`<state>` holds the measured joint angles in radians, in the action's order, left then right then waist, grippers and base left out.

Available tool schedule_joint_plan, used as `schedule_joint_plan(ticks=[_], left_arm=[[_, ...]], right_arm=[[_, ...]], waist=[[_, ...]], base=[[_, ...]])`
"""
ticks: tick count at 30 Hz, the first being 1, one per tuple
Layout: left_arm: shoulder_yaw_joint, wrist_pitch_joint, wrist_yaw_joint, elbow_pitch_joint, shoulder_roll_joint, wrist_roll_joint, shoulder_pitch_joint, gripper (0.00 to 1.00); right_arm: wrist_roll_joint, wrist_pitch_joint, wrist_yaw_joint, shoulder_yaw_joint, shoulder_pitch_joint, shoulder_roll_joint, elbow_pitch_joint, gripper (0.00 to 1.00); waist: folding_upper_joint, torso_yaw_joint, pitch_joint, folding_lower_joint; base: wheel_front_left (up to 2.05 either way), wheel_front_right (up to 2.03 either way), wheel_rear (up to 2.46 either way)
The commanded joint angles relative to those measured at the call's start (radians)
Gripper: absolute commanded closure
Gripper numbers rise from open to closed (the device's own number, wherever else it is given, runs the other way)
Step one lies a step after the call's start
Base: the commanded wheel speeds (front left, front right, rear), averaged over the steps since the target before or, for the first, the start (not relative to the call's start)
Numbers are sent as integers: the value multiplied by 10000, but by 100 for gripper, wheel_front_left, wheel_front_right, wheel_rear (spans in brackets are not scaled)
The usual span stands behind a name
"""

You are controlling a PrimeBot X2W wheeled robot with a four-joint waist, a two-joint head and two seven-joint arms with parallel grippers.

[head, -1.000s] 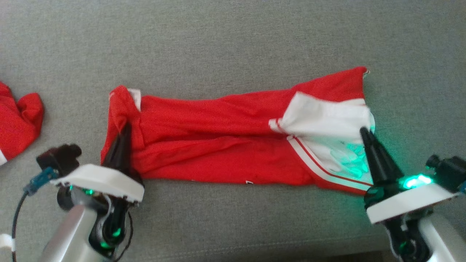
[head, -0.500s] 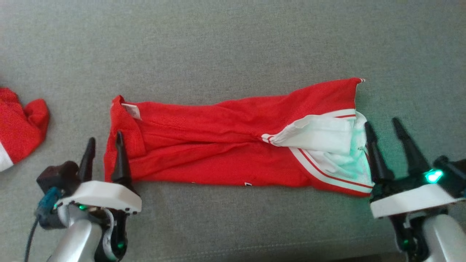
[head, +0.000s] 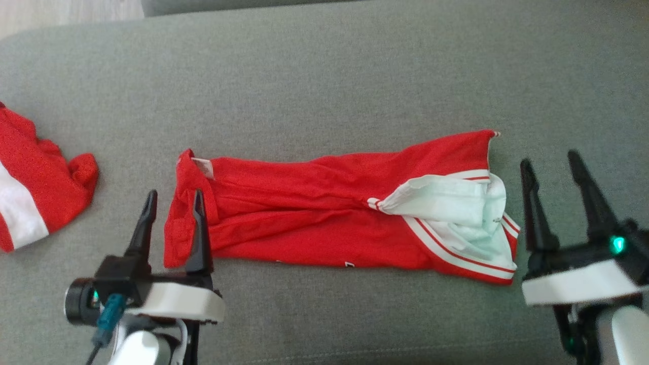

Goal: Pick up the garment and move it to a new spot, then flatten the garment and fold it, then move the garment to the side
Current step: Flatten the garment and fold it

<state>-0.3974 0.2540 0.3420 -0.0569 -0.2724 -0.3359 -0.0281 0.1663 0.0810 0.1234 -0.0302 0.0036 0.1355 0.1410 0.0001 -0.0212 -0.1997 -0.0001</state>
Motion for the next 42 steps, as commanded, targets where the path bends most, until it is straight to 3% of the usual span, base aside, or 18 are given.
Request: schedule_joint_plan(ticks=[1, 25, 30, 37, 42], left_arm=[[337, 76, -21, -264, -144, 80, -268, 0], [113, 73, -94, 115, -100, 39, -111, 0], [-74, 65, -215, 213, 14, 150, -535, 0], [-206, 69, -321, 502, 239, 188, -963, 0], [-255, 73, -389, 601, 419, 224, -1133, 0]], right_arm=[[-56, -20, 73, -217, 102, 39, 349, 0], [186, -152, 73, -227, 543, -269, 16, 0], [557, 2, 73, 29, -277, 51, -1668, 0], [822, -371, 73, -638, -1627, 440, -4478, 0], [1080, -685, 73, -853, -2056, 505, -5650, 0]], waist=[[-1, 3, 135, 1], [-1, 31, 374, 1], [-1, 256, -41, 1], [-1, 526, -602, 1], [-1, 707, -819, 1]], base=[[0, 0, 0], [0, 0, 0], [0, 0, 0], [0, 0, 0], [0, 0, 0]])
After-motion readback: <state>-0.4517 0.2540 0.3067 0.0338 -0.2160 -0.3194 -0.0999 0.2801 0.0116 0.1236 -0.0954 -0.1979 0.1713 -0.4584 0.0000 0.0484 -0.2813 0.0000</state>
